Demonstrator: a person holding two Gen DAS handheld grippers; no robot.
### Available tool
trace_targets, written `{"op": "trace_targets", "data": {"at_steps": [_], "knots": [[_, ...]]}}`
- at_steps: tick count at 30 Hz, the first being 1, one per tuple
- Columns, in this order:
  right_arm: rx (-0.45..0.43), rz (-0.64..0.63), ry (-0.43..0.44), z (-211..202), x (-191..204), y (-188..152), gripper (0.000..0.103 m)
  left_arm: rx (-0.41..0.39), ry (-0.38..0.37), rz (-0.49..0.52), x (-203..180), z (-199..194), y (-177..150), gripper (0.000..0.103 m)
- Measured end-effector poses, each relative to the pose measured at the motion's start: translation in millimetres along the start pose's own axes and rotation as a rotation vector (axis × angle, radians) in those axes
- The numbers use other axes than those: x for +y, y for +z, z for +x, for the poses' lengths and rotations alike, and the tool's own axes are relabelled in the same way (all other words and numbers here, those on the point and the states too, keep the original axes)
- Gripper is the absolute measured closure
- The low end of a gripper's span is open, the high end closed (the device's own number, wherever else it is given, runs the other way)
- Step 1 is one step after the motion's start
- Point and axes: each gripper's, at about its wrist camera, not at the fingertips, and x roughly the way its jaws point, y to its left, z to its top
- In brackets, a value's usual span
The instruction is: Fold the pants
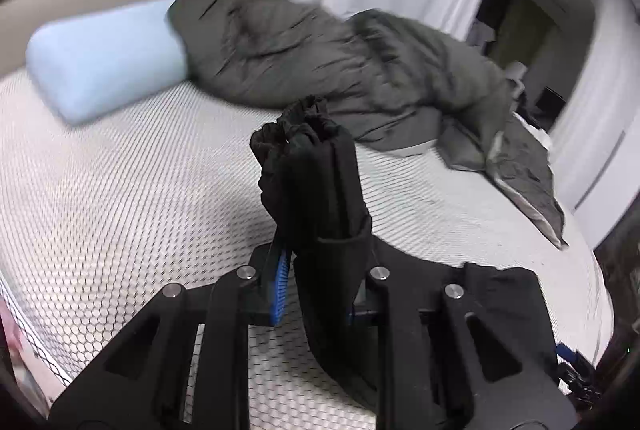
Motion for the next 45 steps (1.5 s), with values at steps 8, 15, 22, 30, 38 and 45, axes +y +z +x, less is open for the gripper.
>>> {"op": "trace_targets", "data": {"at_steps": [8,15,22,30,38,45], "knots": [[0.027,-0.106,0.118,18,56,3,0.009,-0.032,-0.033,0.104,-58,-29,15,0.085],[0.189,-0.314,0.156,88,135,-1,0.019,0.0,-0.014,0.073,-47,-27,10,0.085],[0.238,-0.415,0.063,123,156,-5,0.074,0.015,-0.002,0.073,-37,-26,8,0.085],[0.313,-0.407,0.157,113,145,-15,0.063,0.016,-0.006,0.059,-34,-26,6,0.085],[0.115,-0.29,0.195,50,109,-2,0.03,-0.006,-0.012,0.116,-50,-42,6,0.085],[0.22,-0.226,-0.137,80,56,-14,0.033,-0.013,-0.018,0.128,-57,-51,6,0.085]]}}
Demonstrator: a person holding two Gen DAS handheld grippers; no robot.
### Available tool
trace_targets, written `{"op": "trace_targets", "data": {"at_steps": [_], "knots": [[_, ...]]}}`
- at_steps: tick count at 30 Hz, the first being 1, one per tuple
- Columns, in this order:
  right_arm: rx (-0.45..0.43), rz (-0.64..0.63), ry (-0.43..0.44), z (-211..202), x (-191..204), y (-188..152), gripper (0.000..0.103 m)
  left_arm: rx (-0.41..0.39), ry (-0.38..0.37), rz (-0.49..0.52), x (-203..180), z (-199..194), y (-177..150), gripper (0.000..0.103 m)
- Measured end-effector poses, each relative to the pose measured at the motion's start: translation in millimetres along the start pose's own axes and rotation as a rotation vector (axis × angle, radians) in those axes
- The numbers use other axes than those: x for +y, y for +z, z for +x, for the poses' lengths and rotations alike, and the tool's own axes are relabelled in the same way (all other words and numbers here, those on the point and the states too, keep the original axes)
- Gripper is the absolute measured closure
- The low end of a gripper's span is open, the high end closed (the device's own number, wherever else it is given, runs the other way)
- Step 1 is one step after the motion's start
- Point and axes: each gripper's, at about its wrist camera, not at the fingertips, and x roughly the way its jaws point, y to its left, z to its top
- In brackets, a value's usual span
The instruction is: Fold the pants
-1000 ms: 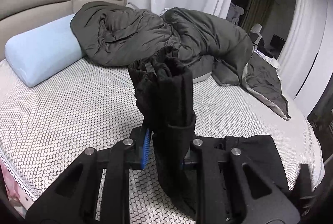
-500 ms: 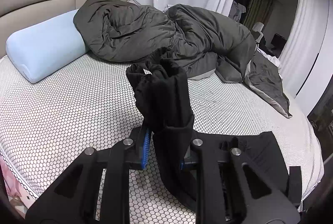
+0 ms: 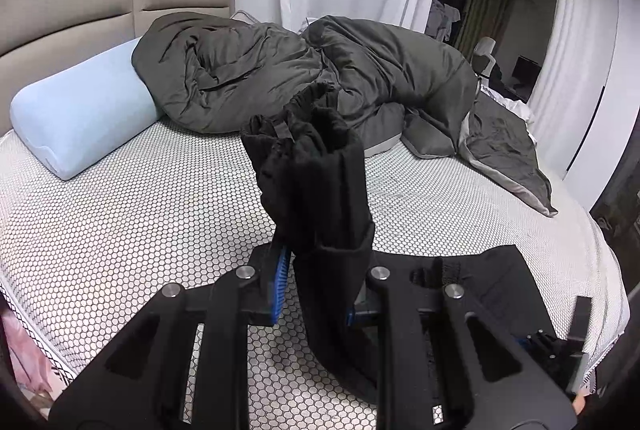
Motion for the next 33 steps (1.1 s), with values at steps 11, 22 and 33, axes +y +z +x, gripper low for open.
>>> {"op": "trace_targets", "data": {"at_steps": [11,22,33], "knots": [[-0.005,0.046,-0.068,-33,-45,-11,0.022,0.013,-0.011,-0.034,20,-5,-9,0.084],[-0.077,0.158,0.043,-58,-77,-33,0.019,-0.046,-0.293,0.231,-123,-39,-11,0.084],[-0.104,0.389,-0.023,-91,-149,-63,0.019,0.464,-0.649,0.43,-270,47,-174,0.055]]}}
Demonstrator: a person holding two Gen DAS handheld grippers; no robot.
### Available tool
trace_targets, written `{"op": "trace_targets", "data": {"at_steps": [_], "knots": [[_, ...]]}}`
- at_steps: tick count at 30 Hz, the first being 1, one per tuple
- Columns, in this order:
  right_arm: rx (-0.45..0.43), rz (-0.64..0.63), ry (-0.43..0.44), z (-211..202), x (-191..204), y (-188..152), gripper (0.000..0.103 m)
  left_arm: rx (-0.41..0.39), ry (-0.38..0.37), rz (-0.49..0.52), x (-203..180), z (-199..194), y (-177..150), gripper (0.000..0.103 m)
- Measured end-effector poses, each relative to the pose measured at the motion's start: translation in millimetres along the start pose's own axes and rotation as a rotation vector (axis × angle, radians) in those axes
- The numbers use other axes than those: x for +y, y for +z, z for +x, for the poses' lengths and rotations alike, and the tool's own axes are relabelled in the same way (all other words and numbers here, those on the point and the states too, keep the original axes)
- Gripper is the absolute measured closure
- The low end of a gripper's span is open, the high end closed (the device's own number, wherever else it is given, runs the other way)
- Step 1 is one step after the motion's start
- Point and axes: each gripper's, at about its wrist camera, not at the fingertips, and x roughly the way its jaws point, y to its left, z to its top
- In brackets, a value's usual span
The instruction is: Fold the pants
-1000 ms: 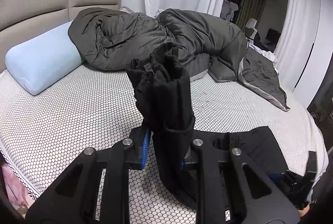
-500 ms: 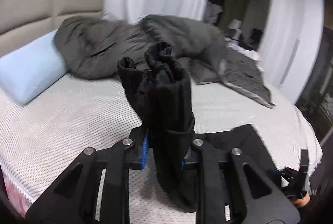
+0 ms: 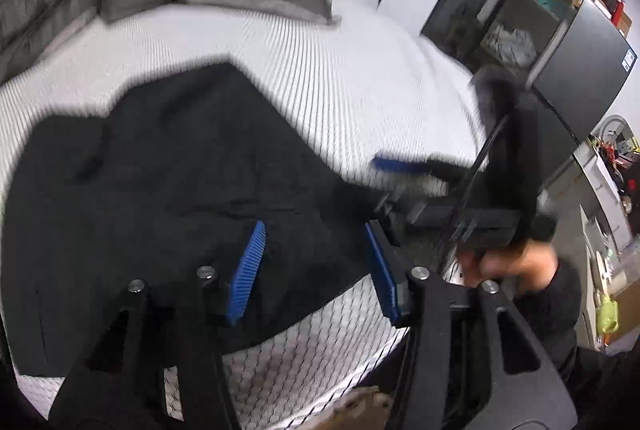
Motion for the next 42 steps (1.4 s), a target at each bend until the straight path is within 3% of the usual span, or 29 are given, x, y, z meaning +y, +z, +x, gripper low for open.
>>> {"op": "trace_targets", "data": {"at_steps": [1,5,8,9,11,14,16,18,20,21,23,24,25,26,27,28,29,32,35,37,40,42], "knots": [[0.008,0.017,-0.014,-2,-7,-2,0.019,-0.01,0.009,0.009,3,-6,-6,0.048],[-0.035,0.039,-0.014,-18,-15,-2,0.019,-0.144,0.008,-0.026,27,-64,-20,0.001],[-0.092,0.037,0.093,-31,-6,0,0.019,-0.235,0.125,-0.035,49,-99,-19,0.0],[-0.103,0.031,0.136,-33,0,2,0.019,-0.246,0.205,-0.05,62,-102,-14,0.0],[-0.107,0.02,0.247,-29,13,6,0.021,-0.257,0.292,-0.06,88,-97,-3,0.0],[-0.03,0.064,0.349,-2,28,13,0.025,-0.222,0.414,-0.098,122,-77,12,0.001],[0.052,0.085,0.334,26,30,20,0.026,-0.209,0.405,-0.162,147,-67,6,0.001],[0.118,0.098,0.282,53,31,24,0.034,-0.181,0.383,-0.196,162,-65,-4,0.001],[0.127,0.106,0.245,64,32,30,0.065,-0.172,0.401,-0.193,164,-60,-12,0.001],[0.108,0.089,0.243,61,36,35,0.075,-0.186,0.42,-0.202,169,-65,-15,0.001],[-0.039,0.03,0.263,36,48,49,0.082,-0.203,0.413,-0.209,175,-73,-22,0.001],[-0.088,0.005,0.242,26,53,57,0.082,-0.207,0.412,-0.21,177,-72,-23,0.001],[-0.11,-0.01,0.203,21,56,63,0.074,-0.209,0.421,-0.211,177,-72,-22,0.001],[-0.107,-0.022,0.139,23,55,66,0.05,-0.206,0.435,-0.211,178,-69,-21,0.001],[-0.087,-0.027,0.073,28,52,66,0.04,-0.195,0.449,-0.21,182,-68,-24,0.001],[-0.057,-0.02,-0.001,34,47,64,0.037,-0.184,0.452,-0.208,181,-63,-21,0.001],[-0.012,0.016,-0.021,40,38,59,0.037,-0.171,0.452,-0.205,182,-62,-22,0.001],[0.002,0.102,0.126,23,22,45,0.037,-0.148,0.445,-0.158,173,-59,-26,0.001],[-0.051,0.067,0.241,-1,32,30,0.037,-0.137,0.458,-0.095,163,-58,-36,0.001],[-0.042,0.021,0.304,0,46,25,0.037,-0.122,0.453,-0.094,166,-56,-40,0.001],[0.017,-0.021,0.35,13,68,22,0.04,-0.125,0.424,-0.14,178,-60,-44,0.0],[0.051,-0.037,0.319,26,76,23,0.042,-0.119,0.42,-0.17,186,-59,-46,0.0]]}}
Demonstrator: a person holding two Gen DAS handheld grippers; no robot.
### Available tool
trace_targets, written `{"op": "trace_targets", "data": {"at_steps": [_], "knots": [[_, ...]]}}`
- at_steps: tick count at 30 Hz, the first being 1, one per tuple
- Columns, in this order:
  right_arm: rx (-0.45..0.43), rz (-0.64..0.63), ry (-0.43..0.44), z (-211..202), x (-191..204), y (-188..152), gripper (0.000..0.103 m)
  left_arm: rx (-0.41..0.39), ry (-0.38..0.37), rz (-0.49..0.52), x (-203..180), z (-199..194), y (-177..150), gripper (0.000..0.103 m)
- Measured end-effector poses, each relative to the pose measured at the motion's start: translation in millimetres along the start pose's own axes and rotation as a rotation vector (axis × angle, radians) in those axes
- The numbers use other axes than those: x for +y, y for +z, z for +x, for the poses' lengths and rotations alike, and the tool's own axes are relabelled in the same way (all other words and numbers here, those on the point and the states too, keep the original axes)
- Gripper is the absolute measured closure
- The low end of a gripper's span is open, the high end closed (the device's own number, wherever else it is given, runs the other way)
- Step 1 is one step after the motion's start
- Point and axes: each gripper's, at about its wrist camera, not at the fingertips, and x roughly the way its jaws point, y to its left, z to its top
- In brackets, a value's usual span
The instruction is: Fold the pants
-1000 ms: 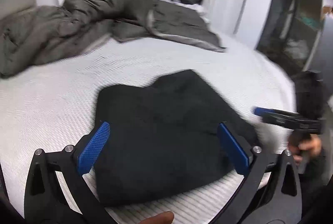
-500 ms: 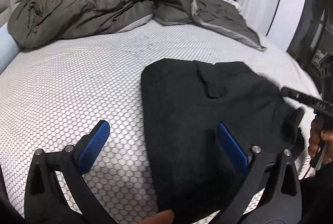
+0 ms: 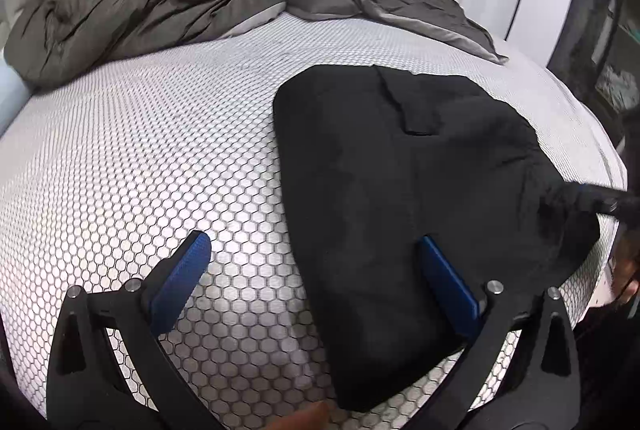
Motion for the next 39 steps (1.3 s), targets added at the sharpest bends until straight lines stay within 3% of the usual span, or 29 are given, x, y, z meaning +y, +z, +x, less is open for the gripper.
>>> {"op": "trace_targets", "data": {"at_steps": [2,4,7,9,12,14,15,17,18,22,25,29,33,36,39], "knots": [[0.031,0.011,-0.052,13,-4,-3,0.069,0.007,0.0,-0.007,0,2,-1,0.0],[0.01,-0.001,-0.081,10,-7,-5,0.088,0.004,0.003,-0.012,2,1,-1,0.0],[-0.094,-0.064,-0.095,-16,3,-7,0.096,0.001,0.0,-0.013,4,0,-3,0.0],[-0.108,-0.076,-0.15,-26,0,-12,0.098,0.012,0.014,-0.006,5,3,-6,0.0],[-0.012,-0.021,-0.395,-15,-31,-21,0.097,0.009,0.029,-0.019,11,-1,-9,0.0],[-0.046,0.032,-0.334,-30,-35,-25,0.088,-0.043,0.079,0.012,9,-20,-11,0.0],[-0.071,-0.003,-0.315,-39,-27,-25,0.084,-0.079,0.075,0.022,9,-32,-16,0.001],[-0.123,-0.113,-0.279,-55,-2,-30,0.047,-0.094,0.017,0.003,11,-45,-27,0.001],[-0.129,-0.137,-0.264,-57,7,-33,0.042,-0.093,-0.007,-0.008,11,-47,-32,0.001],[-0.079,-0.198,-0.182,-43,31,-51,0.041,-0.046,-0.021,0.032,-5,-36,-42,0.0],[-0.021,-0.292,-0.245,-23,46,-63,0.041,-0.02,-0.019,0.047,-2,-31,-46,0.0],[0.021,-0.266,-0.359,-20,23,-71,0.041,-0.014,0.01,-0.001,17,-36,-52,0.0],[-0.043,-0.184,-0.331,-39,14,-70,0.041,-0.079,0.037,-0.008,13,-59,-58,0.001],[-0.084,-0.117,-0.27,-56,9,-78,0.041,-0.1,-0.055,-0.01,0,-73,-67,0.002],[-0.109,-0.066,-0.23,-63,5,-83,0.041,-0.07,-0.143,0.006,-18,-71,-76,0.013]]}}
